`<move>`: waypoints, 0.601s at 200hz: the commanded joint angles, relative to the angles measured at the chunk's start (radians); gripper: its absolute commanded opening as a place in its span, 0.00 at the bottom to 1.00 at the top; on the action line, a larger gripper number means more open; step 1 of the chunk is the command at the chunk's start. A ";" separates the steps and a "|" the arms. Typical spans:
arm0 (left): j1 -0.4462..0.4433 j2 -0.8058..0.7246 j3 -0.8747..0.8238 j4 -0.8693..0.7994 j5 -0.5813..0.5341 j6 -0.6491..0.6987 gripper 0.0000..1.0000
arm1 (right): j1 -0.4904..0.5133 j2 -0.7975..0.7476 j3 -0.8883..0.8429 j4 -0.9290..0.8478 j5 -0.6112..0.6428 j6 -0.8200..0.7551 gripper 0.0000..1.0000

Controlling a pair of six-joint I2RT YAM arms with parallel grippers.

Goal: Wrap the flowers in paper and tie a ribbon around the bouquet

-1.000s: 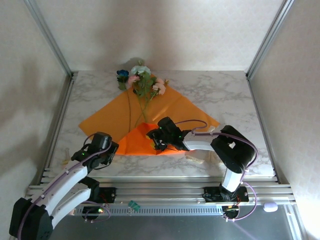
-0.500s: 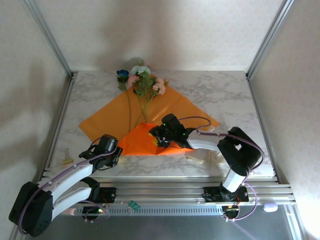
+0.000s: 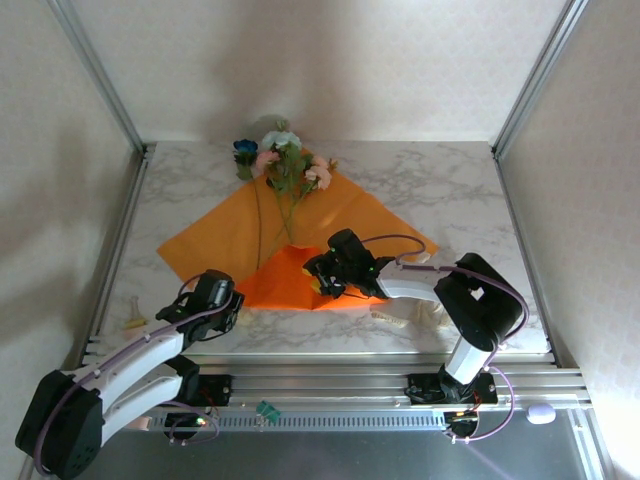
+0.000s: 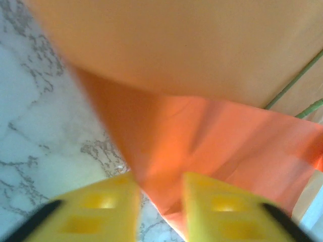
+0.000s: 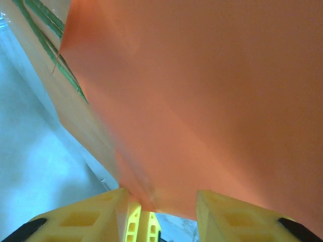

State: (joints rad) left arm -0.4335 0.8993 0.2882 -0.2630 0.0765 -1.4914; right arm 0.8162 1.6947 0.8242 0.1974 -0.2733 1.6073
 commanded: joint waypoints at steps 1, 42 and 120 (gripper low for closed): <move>-0.025 0.012 0.008 -0.020 -0.004 -0.003 0.40 | -0.004 0.005 -0.003 -0.007 -0.006 -0.023 0.40; -0.046 0.054 0.000 0.051 0.006 -0.034 0.36 | -0.005 0.004 -0.005 -0.004 -0.003 -0.020 0.40; -0.080 0.090 0.029 0.057 -0.046 -0.037 0.00 | -0.006 -0.008 -0.019 0.004 0.003 -0.015 0.40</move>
State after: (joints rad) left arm -0.4999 0.9848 0.2962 -0.2554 0.0532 -1.5234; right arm 0.8158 1.6947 0.8188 0.1978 -0.2733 1.6070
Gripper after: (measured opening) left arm 0.013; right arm 0.398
